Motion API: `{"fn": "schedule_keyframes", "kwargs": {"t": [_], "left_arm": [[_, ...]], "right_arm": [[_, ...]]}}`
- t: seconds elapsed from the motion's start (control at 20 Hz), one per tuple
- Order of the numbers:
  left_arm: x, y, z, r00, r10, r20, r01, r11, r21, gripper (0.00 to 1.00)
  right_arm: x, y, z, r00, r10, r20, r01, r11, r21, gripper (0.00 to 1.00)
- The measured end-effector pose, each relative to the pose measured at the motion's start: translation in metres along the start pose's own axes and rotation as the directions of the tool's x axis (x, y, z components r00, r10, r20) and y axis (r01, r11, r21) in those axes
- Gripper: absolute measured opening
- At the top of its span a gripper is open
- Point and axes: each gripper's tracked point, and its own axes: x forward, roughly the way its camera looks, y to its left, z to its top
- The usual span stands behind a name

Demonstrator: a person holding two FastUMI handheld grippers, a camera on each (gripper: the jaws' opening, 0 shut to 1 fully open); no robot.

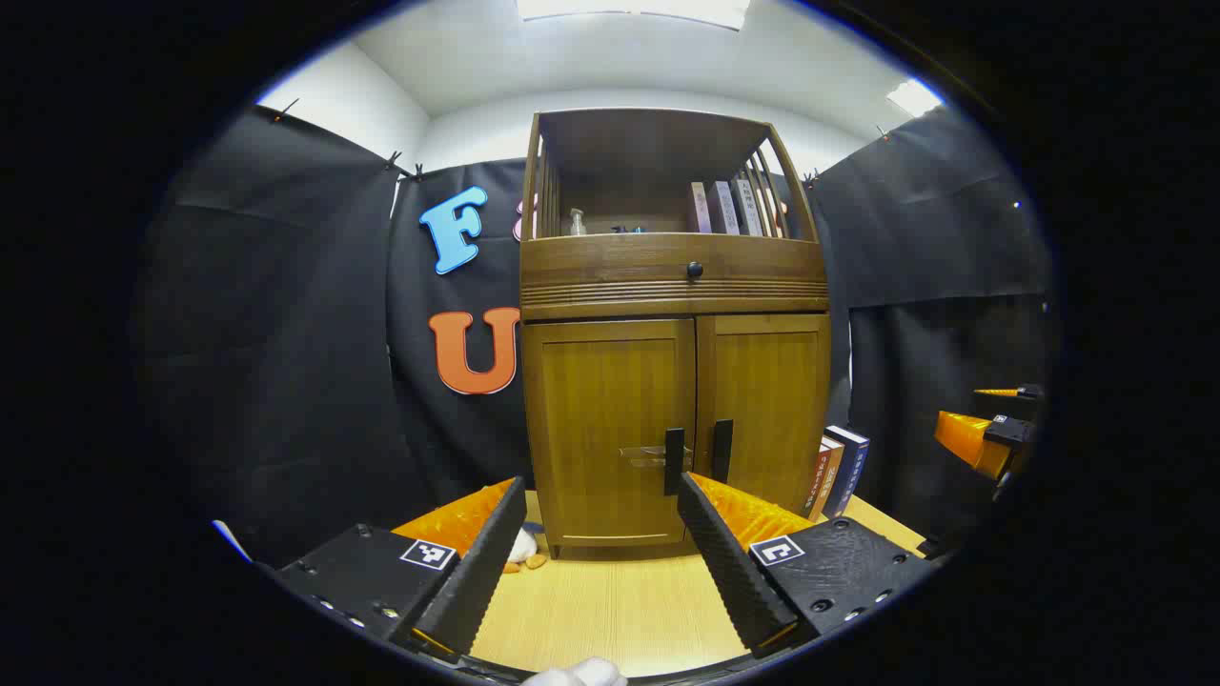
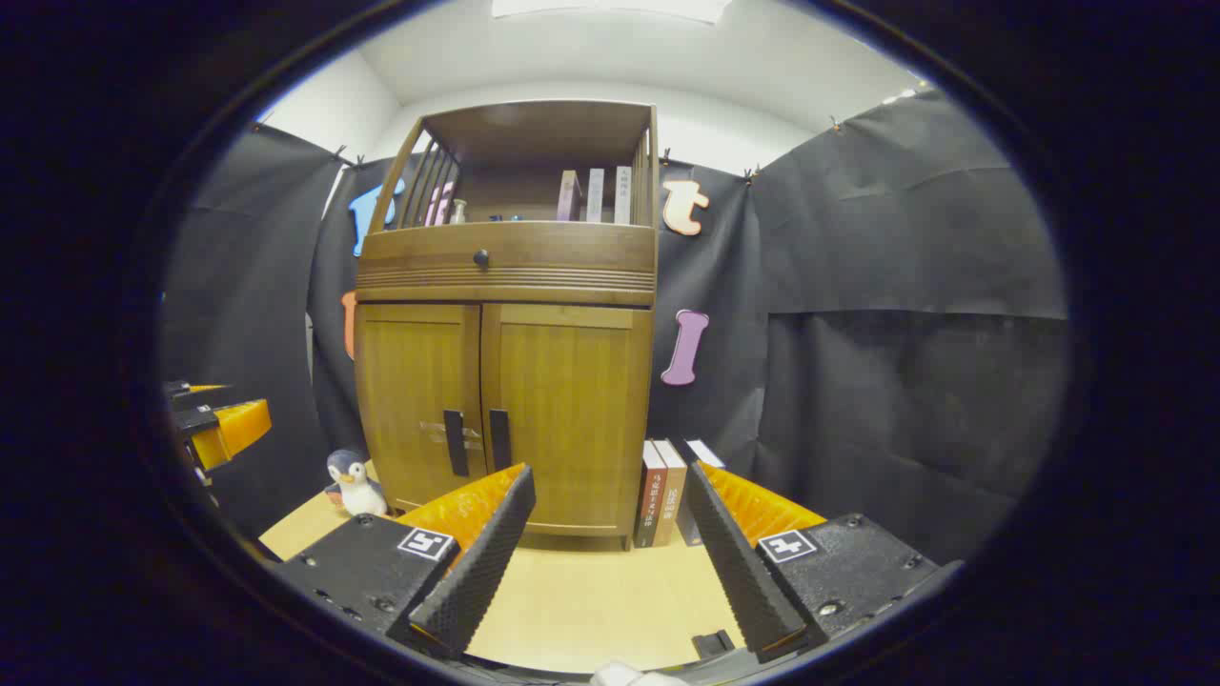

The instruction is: Open the right door of the double-door shoe cabinet with the right hand, and open the left door with the left hand.

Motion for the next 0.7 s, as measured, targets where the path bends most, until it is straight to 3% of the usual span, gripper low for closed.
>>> {"fn": "schedule_keyframes", "kwargs": {"t": [0.2,0.25,0.3,0.7], "left_arm": [[0.001,0.004,-0.003,1.0,0.001,-0.002,-0.001,1.0,0.003,0.96],[0.001,0.005,-0.003,1.0,0.003,0.0,-0.003,1.0,0.004,1.0],[0.0,0.007,-0.003,1.0,0.003,-0.002,-0.003,1.0,0.006,0.96],[-0.004,0.015,-0.005,1.0,0.012,-0.004,-0.012,1.0,0.004,0.96]], "right_arm": [[0.003,0.001,0.0,1.0,0.005,-0.008,-0.005,1.0,-0.004,1.0],[0.003,0.0,0.0,1.0,0.003,-0.007,-0.003,1.0,-0.006,1.0],[0.005,0.002,0.0,1.0,0.003,-0.007,-0.003,1.0,-0.006,1.0],[0.013,0.006,0.001,1.0,0.016,-0.014,-0.016,1.0,-0.011,1.0]]}}
